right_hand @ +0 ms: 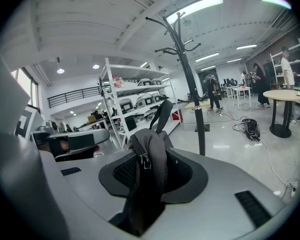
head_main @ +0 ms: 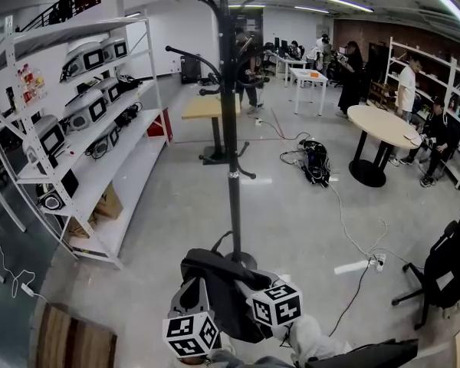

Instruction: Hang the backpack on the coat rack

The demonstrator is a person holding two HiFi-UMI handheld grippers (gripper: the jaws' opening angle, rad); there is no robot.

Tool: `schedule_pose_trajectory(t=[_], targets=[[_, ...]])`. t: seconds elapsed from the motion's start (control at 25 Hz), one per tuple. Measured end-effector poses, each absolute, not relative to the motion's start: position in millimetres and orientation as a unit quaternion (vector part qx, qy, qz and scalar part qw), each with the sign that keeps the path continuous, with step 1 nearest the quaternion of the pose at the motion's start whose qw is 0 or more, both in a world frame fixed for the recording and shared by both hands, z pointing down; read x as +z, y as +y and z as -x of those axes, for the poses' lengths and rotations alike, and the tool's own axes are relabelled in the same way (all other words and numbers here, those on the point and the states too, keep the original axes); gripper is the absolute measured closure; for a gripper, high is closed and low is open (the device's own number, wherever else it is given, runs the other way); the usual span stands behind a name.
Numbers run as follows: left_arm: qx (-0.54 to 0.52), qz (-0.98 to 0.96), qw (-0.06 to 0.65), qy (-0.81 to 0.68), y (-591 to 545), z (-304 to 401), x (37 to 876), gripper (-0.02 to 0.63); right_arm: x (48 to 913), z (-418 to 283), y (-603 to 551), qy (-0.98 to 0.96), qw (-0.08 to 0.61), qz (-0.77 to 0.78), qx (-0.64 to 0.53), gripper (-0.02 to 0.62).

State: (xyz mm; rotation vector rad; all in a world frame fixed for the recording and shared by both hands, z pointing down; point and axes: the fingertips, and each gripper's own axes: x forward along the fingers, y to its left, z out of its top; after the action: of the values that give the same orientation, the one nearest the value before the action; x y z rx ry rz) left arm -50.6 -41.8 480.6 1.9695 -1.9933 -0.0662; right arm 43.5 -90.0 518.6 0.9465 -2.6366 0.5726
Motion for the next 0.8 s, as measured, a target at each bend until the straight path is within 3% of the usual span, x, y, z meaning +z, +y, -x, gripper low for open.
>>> schedule_pose_trajectory(t=[0.8], targets=[[-0.028, -0.707, 0.171, -0.686, -125, 100, 482, 0.603, 523, 4, -168, -0.906, 0.152, -0.343, 0.195, 0.479]])
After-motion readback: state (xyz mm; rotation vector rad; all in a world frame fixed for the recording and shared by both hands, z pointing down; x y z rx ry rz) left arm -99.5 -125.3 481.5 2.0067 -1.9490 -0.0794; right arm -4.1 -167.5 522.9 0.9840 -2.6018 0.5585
